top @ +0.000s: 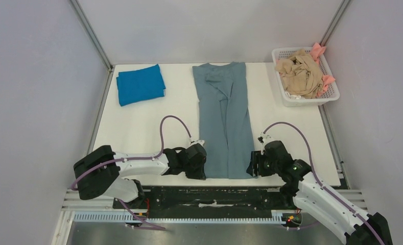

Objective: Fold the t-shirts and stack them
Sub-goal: Grab the bottom of the folded rectangular tshirt with both arms

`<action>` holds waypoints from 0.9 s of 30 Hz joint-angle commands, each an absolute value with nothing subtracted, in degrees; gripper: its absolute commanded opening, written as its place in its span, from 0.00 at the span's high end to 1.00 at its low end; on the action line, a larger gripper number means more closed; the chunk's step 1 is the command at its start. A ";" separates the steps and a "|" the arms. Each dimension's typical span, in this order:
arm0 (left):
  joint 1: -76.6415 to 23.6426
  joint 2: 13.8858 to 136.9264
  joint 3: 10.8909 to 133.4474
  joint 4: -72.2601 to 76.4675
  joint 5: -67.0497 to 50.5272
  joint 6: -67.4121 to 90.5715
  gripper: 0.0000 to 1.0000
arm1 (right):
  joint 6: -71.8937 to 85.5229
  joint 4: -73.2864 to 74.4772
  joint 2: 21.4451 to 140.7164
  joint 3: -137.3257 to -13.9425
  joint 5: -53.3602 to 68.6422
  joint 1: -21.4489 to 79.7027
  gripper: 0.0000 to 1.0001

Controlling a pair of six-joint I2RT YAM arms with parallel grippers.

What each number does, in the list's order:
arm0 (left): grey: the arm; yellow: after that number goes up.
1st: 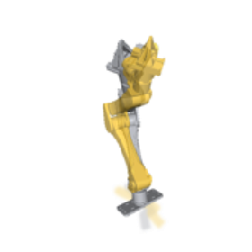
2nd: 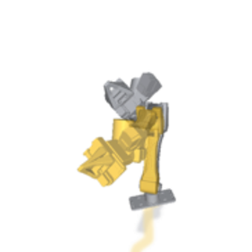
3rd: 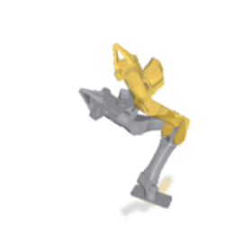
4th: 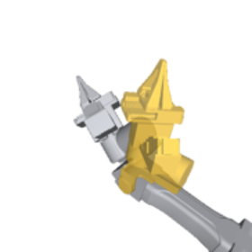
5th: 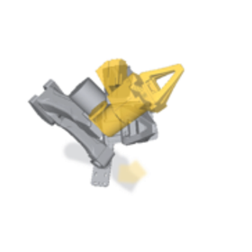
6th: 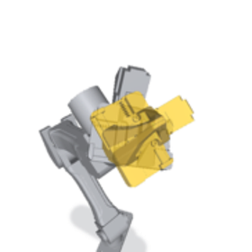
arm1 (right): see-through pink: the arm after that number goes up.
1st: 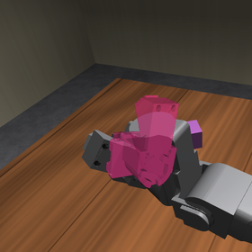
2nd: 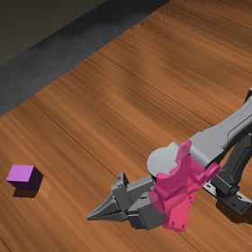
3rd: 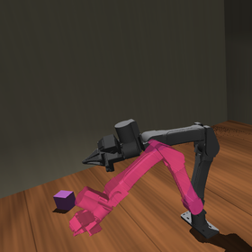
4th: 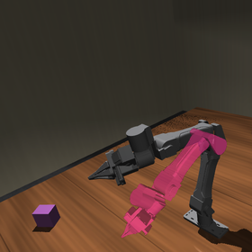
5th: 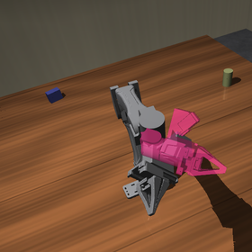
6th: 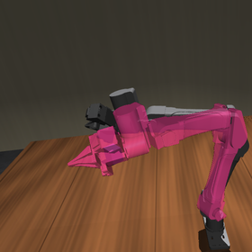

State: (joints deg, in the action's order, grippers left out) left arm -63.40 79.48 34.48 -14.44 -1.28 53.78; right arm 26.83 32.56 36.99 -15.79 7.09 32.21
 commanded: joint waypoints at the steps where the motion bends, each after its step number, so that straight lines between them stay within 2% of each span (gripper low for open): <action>1: -63.62 78.80 33.28 -14.94 1.15 54.89 0.98 | 25.64 45.08 40.03 -14.21 9.16 32.87 0.44; 3: -63.59 78.42 32.93 -14.99 1.17 54.78 0.98 | 25.73 45.92 40.83 -14.54 8.40 32.96 0.49; 5: -63.59 77.77 32.76 -15.20 1.55 54.60 0.98 | 25.72 45.24 41.27 -14.62 8.33 33.04 0.59; 6: -63.55 77.43 32.56 -14.93 1.65 54.50 0.98 | 25.80 44.35 41.36 -14.53 8.45 33.05 0.70; 9: -63.62 76.48 32.42 -15.12 1.37 54.06 0.98 | 26.07 43.19 41.85 -14.34 10.61 33.18 0.95; 10: -63.65 75.92 32.15 -15.45 1.01 53.84 0.98 | 26.06 43.66 41.54 -14.34 10.96 33.22 1.00; 20: -68.35 71.10 27.93 -15.54 -2.02 54.64 0.98 | 27.07 45.36 32.80 -12.25 18.53 34.71 1.00; 22: -68.36 70.51 28.45 -15.10 -1.15 54.67 0.98 | 27.08 45.35 31.78 -14.12 16.78 34.70 1.00; 24: -68.34 70.36 30.11 -15.47 1.23 54.16 0.98 | 27.42 45.57 31.49 -18.20 9.72 34.72 1.00; 27: -67.95 71.58 34.63 -15.25 3.10 50.73 0.98 | 27.13 39.92 31.40 -21.97 5.68 34.66 1.00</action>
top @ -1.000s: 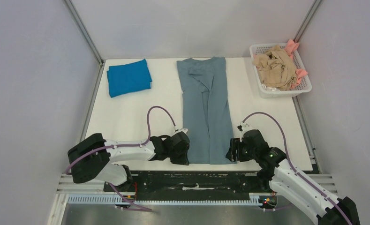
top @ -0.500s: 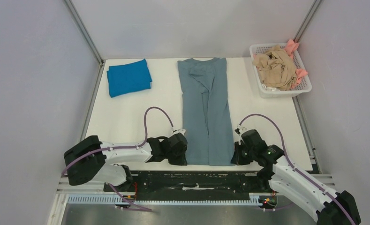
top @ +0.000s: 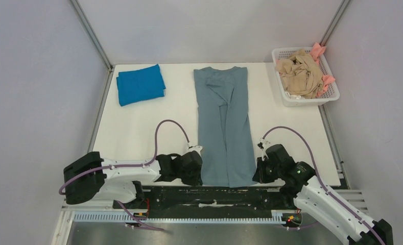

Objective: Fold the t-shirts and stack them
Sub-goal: Grab the bottom of the folded rectangular tshirt with both arms, then fold the folded rectangular tshirt in 1/3 of the way

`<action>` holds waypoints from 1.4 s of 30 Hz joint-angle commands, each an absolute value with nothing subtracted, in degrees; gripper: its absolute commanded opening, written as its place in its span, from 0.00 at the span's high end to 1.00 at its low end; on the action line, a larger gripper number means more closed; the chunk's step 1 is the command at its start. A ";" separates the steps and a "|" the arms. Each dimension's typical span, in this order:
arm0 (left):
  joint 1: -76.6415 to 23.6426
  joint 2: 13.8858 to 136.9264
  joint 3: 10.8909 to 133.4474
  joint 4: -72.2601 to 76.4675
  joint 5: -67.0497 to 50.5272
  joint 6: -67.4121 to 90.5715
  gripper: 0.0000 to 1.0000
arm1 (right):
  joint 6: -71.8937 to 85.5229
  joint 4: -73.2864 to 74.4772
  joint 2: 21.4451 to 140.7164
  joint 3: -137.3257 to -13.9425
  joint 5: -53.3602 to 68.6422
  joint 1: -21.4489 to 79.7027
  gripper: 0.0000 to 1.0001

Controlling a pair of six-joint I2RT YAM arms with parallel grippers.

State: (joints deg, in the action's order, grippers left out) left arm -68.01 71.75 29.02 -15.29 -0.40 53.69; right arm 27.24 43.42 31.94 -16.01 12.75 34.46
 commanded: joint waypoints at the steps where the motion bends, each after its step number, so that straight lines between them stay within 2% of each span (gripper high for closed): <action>1: -67.71 72.19 36.85 -16.62 4.17 49.44 0.98 | 27.16 37.36 31.94 -22.55 6.18 34.77 1.00; 3: -66.85 72.98 40.86 -19.87 7.04 47.61 0.98 | 26.93 33.37 33.74 -23.47 7.25 34.70 1.00; 6: -63.78 73.66 43.98 -21.37 11.56 46.32 0.98 | 26.93 27.27 36.26 -26.22 0.72 34.70 1.00; 10: -55.46 77.11 47.40 -18.78 8.10 43.40 0.98 | 27.43 16.27 37.86 -28.55 -8.34 34.69 1.00; 13: -51.59 80.88 51.63 -18.57 8.28 40.81 0.98 | 26.88 13.40 42.86 -31.09 -14.61 34.72 1.00; 21: -41.67 88.16 60.39 -17.74 6.48 37.61 0.98 | 23.38 3.13 52.97 -35.66 -23.81 34.29 1.00; 27: -38.25 95.61 68.90 -18.86 5.64 33.76 0.98 | 20.46 -0.79 60.82 -39.55 -22.50 31.43 1.00; 42: -31.90 108.35 81.86 -22.07 3.08 29.71 0.98 | 16.29 -9.52 77.93 -45.52 -8.56 20.83 1.00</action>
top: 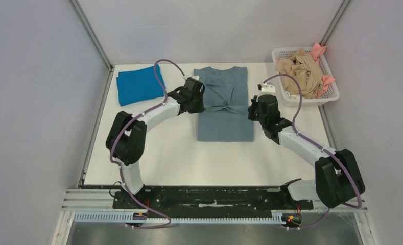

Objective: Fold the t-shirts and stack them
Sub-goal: Fold the folded rectangular tshirt in 1/3 of the way

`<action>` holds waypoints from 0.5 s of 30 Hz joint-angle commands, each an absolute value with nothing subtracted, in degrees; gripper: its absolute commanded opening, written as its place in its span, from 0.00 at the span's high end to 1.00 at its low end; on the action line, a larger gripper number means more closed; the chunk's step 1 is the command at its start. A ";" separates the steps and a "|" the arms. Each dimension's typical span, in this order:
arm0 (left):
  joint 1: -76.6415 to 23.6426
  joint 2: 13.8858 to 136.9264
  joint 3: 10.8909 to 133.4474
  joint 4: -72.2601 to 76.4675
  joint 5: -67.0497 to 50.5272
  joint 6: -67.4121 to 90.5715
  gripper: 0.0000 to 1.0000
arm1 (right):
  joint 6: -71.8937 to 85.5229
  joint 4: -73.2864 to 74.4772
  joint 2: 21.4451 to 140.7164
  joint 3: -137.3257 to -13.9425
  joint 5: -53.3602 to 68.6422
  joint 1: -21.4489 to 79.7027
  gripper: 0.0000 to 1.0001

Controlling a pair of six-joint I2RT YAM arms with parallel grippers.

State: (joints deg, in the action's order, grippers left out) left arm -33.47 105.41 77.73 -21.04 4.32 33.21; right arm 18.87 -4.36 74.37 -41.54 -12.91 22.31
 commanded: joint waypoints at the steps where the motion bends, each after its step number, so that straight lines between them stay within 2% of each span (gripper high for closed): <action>1: -31.54 108.98 82.15 -22.30 2.66 29.74 0.98 | 16.05 -9.87 79.01 -46.06 -8.02 20.41 1.00; 12: -28.94 114.04 84.19 -22.40 1.75 30.61 0.97 | 15.08 -13.33 91.72 -50.53 -3.46 16.64 0.98; 14: -28.51 114.57 84.44 -22.41 1.56 30.69 0.79 | 14.91 -13.89 93.02 -51.21 -3.36 16.05 0.85; 15: -28.28 114.77 84.54 -22.25 1.33 30.65 0.61 | 14.29 -13.95 93.68 -51.94 -3.10 15.79 0.78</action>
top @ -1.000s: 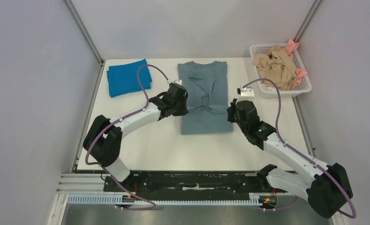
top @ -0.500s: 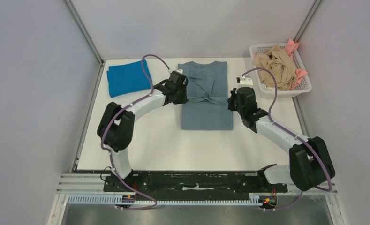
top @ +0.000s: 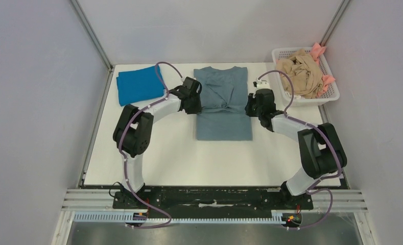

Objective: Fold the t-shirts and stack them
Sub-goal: Fold the folded rectangular tshirt in 1/3 of the way

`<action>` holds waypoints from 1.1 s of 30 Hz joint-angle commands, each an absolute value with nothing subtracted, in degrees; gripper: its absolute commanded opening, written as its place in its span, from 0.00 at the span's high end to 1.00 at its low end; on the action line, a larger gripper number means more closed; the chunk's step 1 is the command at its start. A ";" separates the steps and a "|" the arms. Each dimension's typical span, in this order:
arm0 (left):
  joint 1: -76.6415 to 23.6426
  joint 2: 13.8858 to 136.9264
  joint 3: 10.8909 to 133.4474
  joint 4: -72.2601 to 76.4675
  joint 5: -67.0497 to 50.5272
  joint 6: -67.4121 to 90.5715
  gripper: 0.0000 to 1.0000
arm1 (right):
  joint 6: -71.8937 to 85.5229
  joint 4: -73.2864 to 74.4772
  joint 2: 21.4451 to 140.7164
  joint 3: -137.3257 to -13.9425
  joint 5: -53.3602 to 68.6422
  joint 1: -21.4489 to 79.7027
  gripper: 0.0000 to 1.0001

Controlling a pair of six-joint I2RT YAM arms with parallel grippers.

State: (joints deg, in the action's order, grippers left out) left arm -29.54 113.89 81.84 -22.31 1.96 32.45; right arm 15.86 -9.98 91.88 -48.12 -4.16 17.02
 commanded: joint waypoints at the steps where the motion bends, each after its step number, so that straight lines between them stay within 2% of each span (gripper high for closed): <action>1: -27.97 114.80 84.67 -22.28 1.30 30.73 0.47 | 13.56 -13.20 94.54 -53.14 -2.91 15.37 0.66; 3: -27.49 114.33 84.64 -22.24 0.53 30.69 0.35 | 12.42 -8.85 95.88 -56.14 -2.62 14.89 0.44; 4: -27.34 113.79 84.63 -22.34 0.27 30.67 0.28 | 11.75 -7.12 95.84 -57.13 -2.40 14.85 0.27; 5: -27.26 112.86 84.27 -22.40 0.26 30.56 0.24 | 11.43 -5.62 95.41 -57.41 -2.21 14.85 0.04; 6: -27.27 111.79 83.72 -22.33 -0.48 30.56 0.24 | 11.27 -5.00 94.48 -56.92 -1.61 14.85 0.02; 9: -27.33 106.98 79.04 -20.04 -3.62 31.26 0.21 | 11.92 -4.61 90.57 -52.94 -0.17 14.90 0.02; 16: -27.51 93.99 59.93 -10.34 -10.51 36.49 0.19 | 10.45 -10.34 81.15 -39.70 13.84 17.13 0.02; 22: -28.25 89.75 51.56 -8.54 -12.31 38.54 0.18 | 12.97 -8.54 77.08 -36.20 6.95 21.13 0.02; 29: -29.74 92.33 48.54 -4.42 -14.66 41.39 0.20 | 17.40 -4.58 69.80 -28.64 -0.68 20.91 0.02; 33: -31.25 95.44 49.04 -3.14 -15.76 42.60 0.32 | 19.76 -5.01 66.48 -25.78 -3.23 20.28 0.02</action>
State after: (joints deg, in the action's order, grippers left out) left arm -29.89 92.97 48.69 -7.51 -13.23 39.62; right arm 16.43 -4.71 69.93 -27.75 1.63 20.88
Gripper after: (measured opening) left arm 0.740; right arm 0.979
